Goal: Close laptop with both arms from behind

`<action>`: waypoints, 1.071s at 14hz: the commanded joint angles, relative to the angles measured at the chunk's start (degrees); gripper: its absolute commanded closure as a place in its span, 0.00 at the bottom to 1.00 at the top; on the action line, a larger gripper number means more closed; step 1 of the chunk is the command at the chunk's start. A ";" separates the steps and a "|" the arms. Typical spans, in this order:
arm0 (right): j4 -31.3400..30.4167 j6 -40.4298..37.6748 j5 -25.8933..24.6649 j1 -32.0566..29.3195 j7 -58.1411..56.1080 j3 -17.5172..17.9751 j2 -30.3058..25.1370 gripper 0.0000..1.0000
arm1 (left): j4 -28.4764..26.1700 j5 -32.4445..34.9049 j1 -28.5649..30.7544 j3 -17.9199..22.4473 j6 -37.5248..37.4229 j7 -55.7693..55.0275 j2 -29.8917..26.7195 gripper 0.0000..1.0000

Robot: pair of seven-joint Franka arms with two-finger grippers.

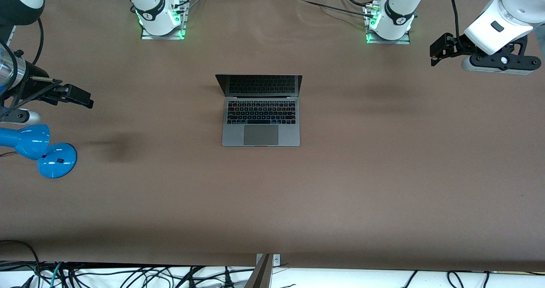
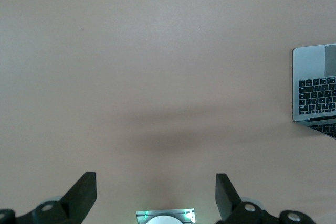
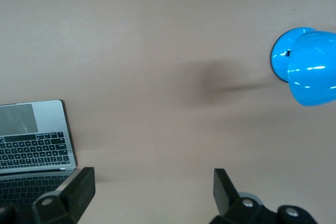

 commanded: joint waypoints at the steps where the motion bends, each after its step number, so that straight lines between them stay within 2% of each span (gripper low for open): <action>1: 0.54 -0.30 -0.80 -0.88 0.46 1.02 -0.02 0.00 | -0.59 -1.32 0.59 -0.33 0.30 -0.30 -0.84 0.00; 8: 0.37 -0.39 -0.89 -0.80 0.20 1.11 -0.02 0.00 | -0.51 -1.32 0.59 -0.33 0.30 -0.30 -0.93 0.00; 11: 0.11 -0.56 -1.24 -0.80 -3.48 1.11 0.16 0.00 | -0.68 -1.41 -0.11 -0.68 0.30 -3.00 -0.93 0.00; 15: -0.16 -1.35 -1.24 -0.71 -4.82 1.28 0.16 0.00 | -1.03 -2.54 -0.11 -4.28 0.30 -7.40 -0.58 0.00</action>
